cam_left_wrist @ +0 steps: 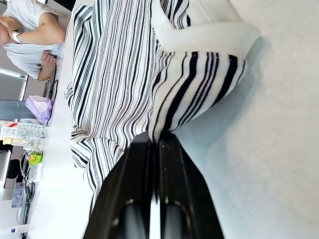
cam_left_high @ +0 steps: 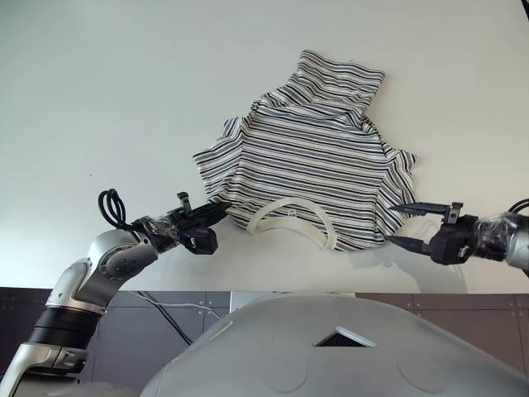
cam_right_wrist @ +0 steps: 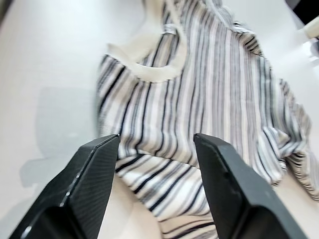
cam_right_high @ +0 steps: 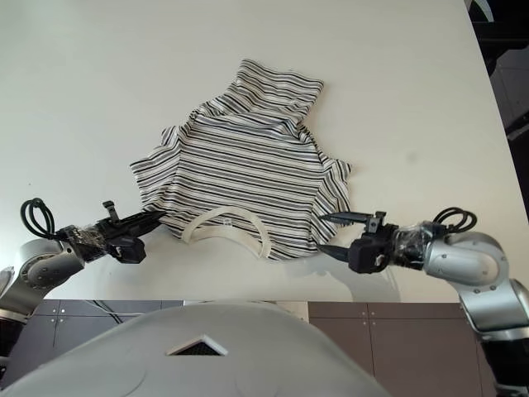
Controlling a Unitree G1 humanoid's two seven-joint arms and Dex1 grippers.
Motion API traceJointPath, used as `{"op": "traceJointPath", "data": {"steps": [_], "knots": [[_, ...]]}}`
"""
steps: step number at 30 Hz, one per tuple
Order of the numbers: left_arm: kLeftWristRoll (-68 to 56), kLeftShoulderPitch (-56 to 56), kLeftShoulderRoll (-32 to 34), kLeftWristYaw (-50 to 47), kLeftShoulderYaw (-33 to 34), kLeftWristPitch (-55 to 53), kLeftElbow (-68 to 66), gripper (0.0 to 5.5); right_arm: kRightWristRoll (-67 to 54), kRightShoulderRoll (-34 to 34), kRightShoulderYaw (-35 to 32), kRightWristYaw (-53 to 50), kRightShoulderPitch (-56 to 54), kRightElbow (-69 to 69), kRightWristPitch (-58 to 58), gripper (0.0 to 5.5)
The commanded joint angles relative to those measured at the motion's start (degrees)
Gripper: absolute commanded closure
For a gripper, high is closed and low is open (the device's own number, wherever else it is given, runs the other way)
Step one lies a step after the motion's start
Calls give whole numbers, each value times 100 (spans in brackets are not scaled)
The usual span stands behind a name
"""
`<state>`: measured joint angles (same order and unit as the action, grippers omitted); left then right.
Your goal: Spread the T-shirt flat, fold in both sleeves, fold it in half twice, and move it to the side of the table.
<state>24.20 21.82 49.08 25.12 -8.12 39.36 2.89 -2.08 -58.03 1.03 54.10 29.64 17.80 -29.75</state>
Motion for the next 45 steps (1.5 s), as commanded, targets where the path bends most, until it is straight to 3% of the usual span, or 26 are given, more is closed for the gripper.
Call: {"op": "traceJointPath", "data": {"steps": [1, 6, 11, 15, 26, 30, 34, 37, 40, 42, 45], "knots": [[128, 75, -86, -48, 18, -153, 107, 538, 787, 156, 281, -189, 66, -538, -649, 276], [153, 37, -122, -21, -36, -207, 149, 538, 2200, 509, 650, -1014, -497, -1657, -1471, 276], [112, -19, -60, 39, -25, -180, 118, 538, 2807, 687, 927, -1704, -459, -2013, -1810, 276], [106, -57, -54, 61, -22, -161, 83, 540, 2703, 624, 1080, -1855, -499, -1997, -1855, 307], [69, -192, -95, 114, -36, -145, 32, 540, 2463, 465, 1408, -1747, -665, -2269, -1547, 535], [45, -233, -138, 95, -38, -159, 39, 540, 2077, 466, 1421, -1665, -805, -2194, -1340, 535], [-829, -361, -351, 225, 137, -564, 347, 540, 392, 342, 1034, -1237, -1081, -1557, -444, 535], [-1756, -865, -587, 379, 378, -1481, 863, 540, -1151, 213, 523, -718, -1951, -959, 785, 535], [-2271, -1780, -755, 506, 532, -2427, 1153, 540, -1796, 275, 330, -296, -3131, -1105, 1746, 535], [-2316, -2867, -862, 697, 415, -2922, 773, 540, -1692, 603, 474, -79, -4528, -1926, 2316, 535], [-2030, -4649, -1044, 1151, 36, -2969, -821, 540, -1059, 1333, 931, 233, -6719, -3964, 2692, 535]]}}
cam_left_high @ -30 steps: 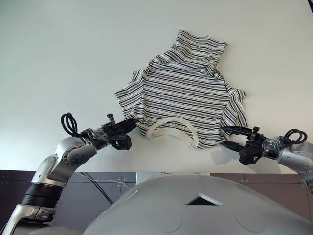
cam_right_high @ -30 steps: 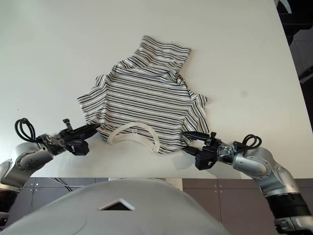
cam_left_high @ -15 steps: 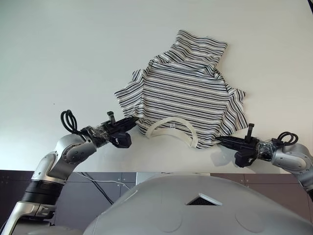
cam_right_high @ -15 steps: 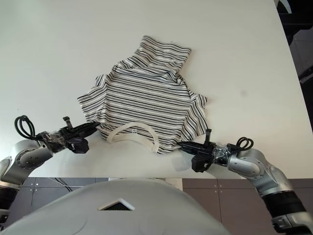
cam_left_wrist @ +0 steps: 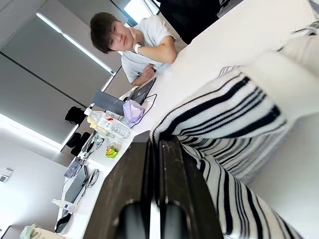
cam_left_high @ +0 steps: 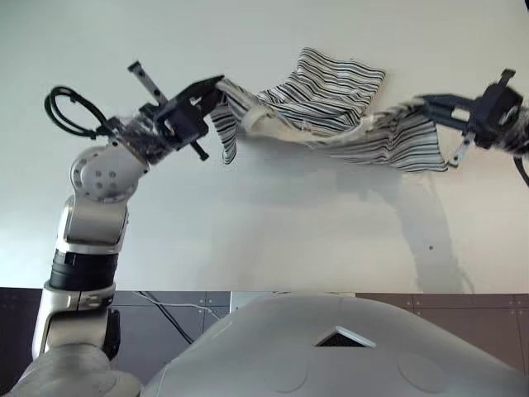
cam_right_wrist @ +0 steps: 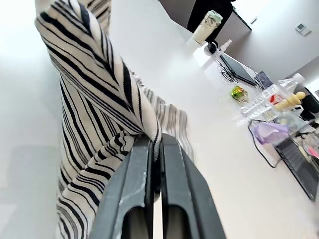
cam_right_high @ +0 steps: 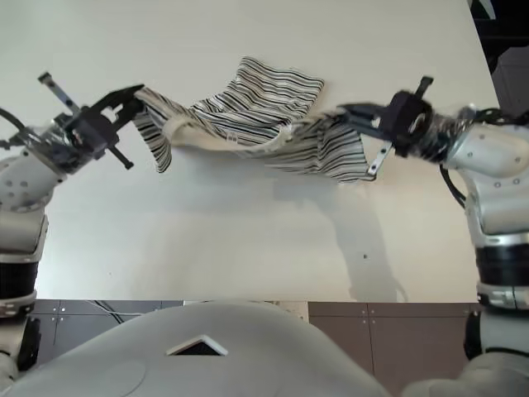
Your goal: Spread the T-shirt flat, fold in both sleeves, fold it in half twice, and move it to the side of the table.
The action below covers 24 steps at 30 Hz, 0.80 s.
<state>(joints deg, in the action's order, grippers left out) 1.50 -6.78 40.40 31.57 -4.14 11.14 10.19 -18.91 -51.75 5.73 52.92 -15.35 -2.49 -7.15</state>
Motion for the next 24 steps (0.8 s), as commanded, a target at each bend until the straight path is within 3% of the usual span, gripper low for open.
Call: {"op": "traceJointPath", "data": {"steps": [1, 6, 10, 13, 17, 24], "knots": [[437, -2417, -221, 632, -518, 50, -2352, 540, 967, 905, 655, 451, -2846, -2727, 325, 535], [1172, -5231, -656, 608, -973, 444, -6302, 540, 2368, 1733, 1240, -280, -5273, -5949, -207, 535], [2035, -6683, -964, -177, -1534, 162, -8132, 540, 3248, 2195, 1624, -1559, -6299, -7102, -104, 535], [2548, -7401, -1056, -782, -1776, -162, -8726, 540, 3832, 2430, 1797, -2462, -6746, -7506, 85, 535], [2748, -8059, -1018, -1397, -1614, -494, -8960, 540, 4403, 2491, 1807, -3506, -7305, -7689, 257, 535], [2735, -8550, -821, -1536, -1258, -106, -8952, 540, 4736, 2229, 1485, -4271, -7926, -7707, -1, 535]]}}
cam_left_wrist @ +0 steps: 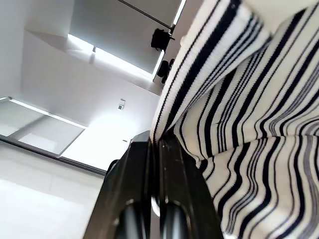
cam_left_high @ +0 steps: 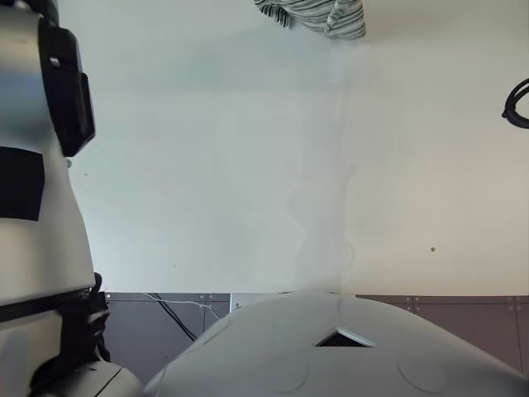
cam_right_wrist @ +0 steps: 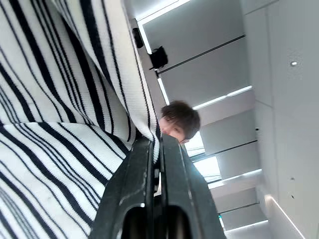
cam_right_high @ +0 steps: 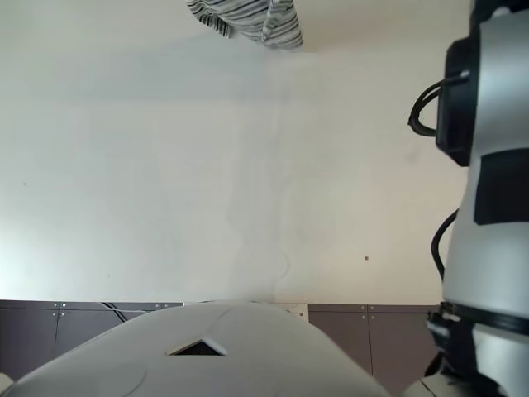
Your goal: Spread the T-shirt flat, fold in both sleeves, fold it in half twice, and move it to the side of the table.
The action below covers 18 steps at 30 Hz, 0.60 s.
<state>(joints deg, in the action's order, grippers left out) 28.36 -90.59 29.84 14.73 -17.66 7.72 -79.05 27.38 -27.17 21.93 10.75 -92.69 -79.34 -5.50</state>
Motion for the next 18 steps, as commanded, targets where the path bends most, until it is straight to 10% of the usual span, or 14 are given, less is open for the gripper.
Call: {"op": "traceJointPath", "data": {"steps": [1, 9, 13, 18], "knots": [[47, -158, 291, 313, 108, 409, -14, 540, 136, -279, -153, 17, -181, -14, -302, 535], [-1492, 2533, 1059, 3594, 373, 3705, 1696, 540, -1395, -1155, -905, 3710, 2215, 1368, -2717, 535], [-3681, 6562, 2065, 4061, 832, 2589, 6648, 540, -3738, -2256, -1609, 5323, 5769, 5851, -1437, 535], [-4318, 8473, 2432, 3806, 1402, 1379, 9173, 540, -4892, -2986, -2394, 5739, 8155, 8334, -222, 535]]}}
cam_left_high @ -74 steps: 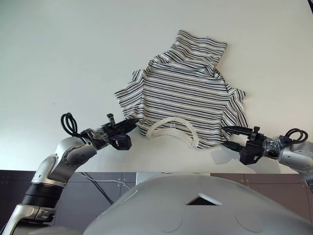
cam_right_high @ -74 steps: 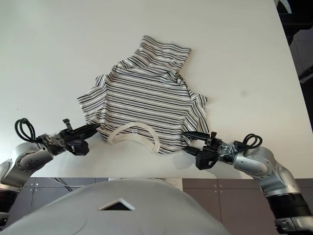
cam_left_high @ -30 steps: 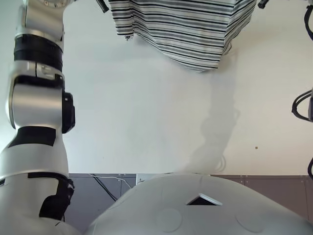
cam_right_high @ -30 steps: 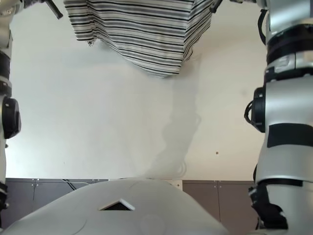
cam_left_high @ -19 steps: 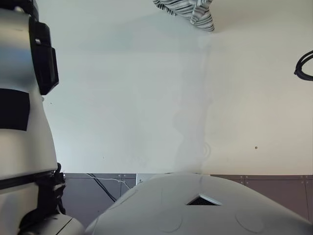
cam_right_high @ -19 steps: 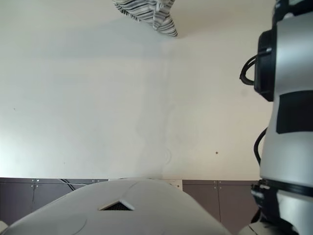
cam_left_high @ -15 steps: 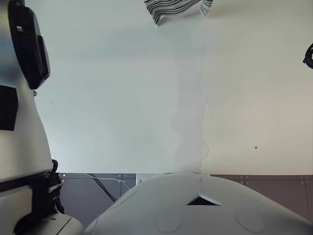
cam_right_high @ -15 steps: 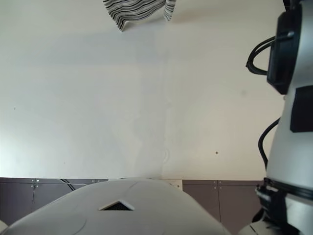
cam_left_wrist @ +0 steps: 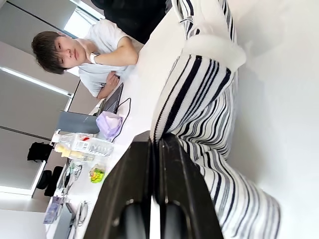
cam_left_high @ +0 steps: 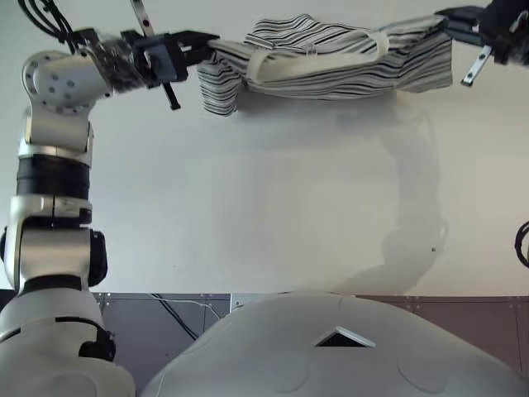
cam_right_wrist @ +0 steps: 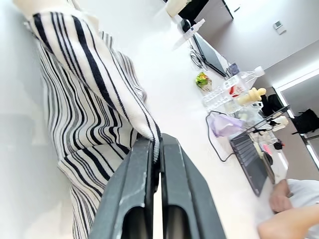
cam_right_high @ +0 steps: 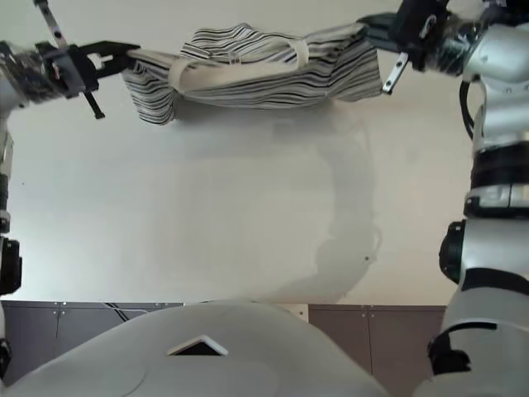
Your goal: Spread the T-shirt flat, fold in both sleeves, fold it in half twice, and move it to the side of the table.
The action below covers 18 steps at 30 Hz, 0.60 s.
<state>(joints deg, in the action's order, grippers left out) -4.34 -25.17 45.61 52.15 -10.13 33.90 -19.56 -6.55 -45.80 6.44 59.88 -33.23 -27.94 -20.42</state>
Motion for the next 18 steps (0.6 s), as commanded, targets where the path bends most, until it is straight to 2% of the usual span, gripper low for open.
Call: {"op": "traceJointPath", "data": {"steps": [1, 6, 9, 14, 16, 18], "knots": [[-1116, 2313, 894, 68, 639, -1411, 3621, 540, -1567, -1298, -878, 987, 2651, 3515, 1427, 535], [-794, 3819, 984, 240, 313, -1588, 4683, 540, -1278, -1923, -784, 1549, 4162, 4456, 1773, 535], [-154, 4379, 1014, 365, 77, -1160, 4430, 540, -876, -2024, -606, 1563, 4604, 4748, 1774, 535], [1262, 4691, 957, 92, -302, 140, 2975, 540, -222, -1819, -48, 1328, 4946, 4985, 1782, 535], [1361, 4853, 908, -20, -331, 252, 2964, 506, -159, -1908, -97, 1310, 5118, 4990, 1872, 540], [1453, 4994, 882, -120, -378, 342, 3069, 477, -80, -2108, -155, 1423, 5294, 4930, 1928, 502]]}}
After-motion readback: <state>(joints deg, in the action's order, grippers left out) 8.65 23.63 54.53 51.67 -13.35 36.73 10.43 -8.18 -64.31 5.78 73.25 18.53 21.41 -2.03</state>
